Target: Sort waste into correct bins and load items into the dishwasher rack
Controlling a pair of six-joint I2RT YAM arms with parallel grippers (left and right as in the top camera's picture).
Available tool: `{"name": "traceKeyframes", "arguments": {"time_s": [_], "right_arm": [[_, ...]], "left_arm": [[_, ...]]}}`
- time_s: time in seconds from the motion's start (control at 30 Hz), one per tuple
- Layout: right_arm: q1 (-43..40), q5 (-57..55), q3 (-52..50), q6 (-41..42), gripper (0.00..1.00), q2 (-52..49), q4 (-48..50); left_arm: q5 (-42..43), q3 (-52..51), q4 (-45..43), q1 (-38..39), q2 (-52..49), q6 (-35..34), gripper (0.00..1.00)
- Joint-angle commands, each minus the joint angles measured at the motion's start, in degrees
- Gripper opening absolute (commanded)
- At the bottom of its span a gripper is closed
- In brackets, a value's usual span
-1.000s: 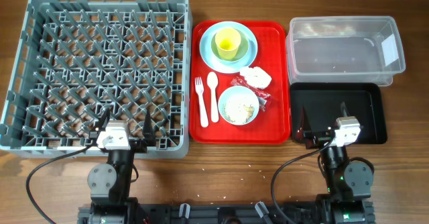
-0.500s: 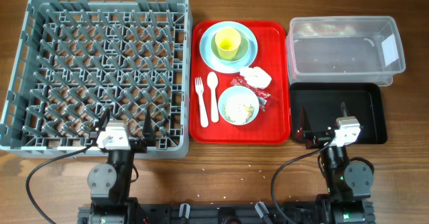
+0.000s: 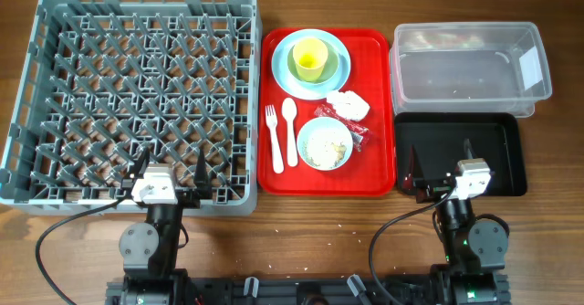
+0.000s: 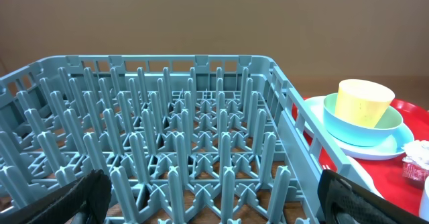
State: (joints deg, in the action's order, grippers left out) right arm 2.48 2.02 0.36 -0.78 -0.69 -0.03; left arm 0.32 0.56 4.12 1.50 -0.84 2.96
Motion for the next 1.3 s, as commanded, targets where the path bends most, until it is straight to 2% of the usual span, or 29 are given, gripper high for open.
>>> {"name": "traceKeyframes", "arguments": {"time_s": [0.0,0.63,0.77,0.83,0.9,1.0,1.1,1.13,1.2,1.27], "right_arm": [[0.28,-0.72,-0.07,-0.59,1.0,-0.13,0.22],[0.28,-0.72,-0.07,-0.61,1.0,-0.13,0.22],[0.28,-0.72,-0.07,-0.59,1.0,-0.13,0.22],[0.28,-0.72,-0.07,-0.61,1.0,-0.13,0.22],[0.28,-0.72,-0.07,-0.59,1.0,-0.13,0.24],[0.28,-0.72,-0.07,-0.61,1.0,-0.13,0.24],[0.28,-0.72,-0.07,-0.63,1.0,-0.13,0.22],[0.28,-0.72,-0.07,-0.59,1.0,-0.13,0.22],[0.28,-0.72,-0.07,-0.61,1.0,-0.13,0.24],[0.28,-0.72,-0.07,-0.61,1.0,-0.13,0.22]], "left_arm": [[0.92,-0.2,0.24,0.11,0.42,1.11,1.0],[0.92,-0.2,0.24,0.11,0.42,1.11,1.0],[3.3,-0.2,-0.48,0.11,0.42,1.11,1.0],[10.1,1.42,-3.28,0.11,0.42,-1.49,1.0],[11.87,9.99,3.82,0.11,-0.59,-7.87,1.0],[11.96,26.1,16.41,0.11,-9.14,-8.17,1.0],[12.63,54.31,39.3,0.11,-29.4,-8.13,1.0],[14.19,67.91,50.97,0.11,-39.82,-8.17,1.0],[20.83,82.23,62.47,0.11,-51.12,-8.17,1.0],[27.65,90.71,68.26,0.11,-58.66,-8.15,1.0]]}}
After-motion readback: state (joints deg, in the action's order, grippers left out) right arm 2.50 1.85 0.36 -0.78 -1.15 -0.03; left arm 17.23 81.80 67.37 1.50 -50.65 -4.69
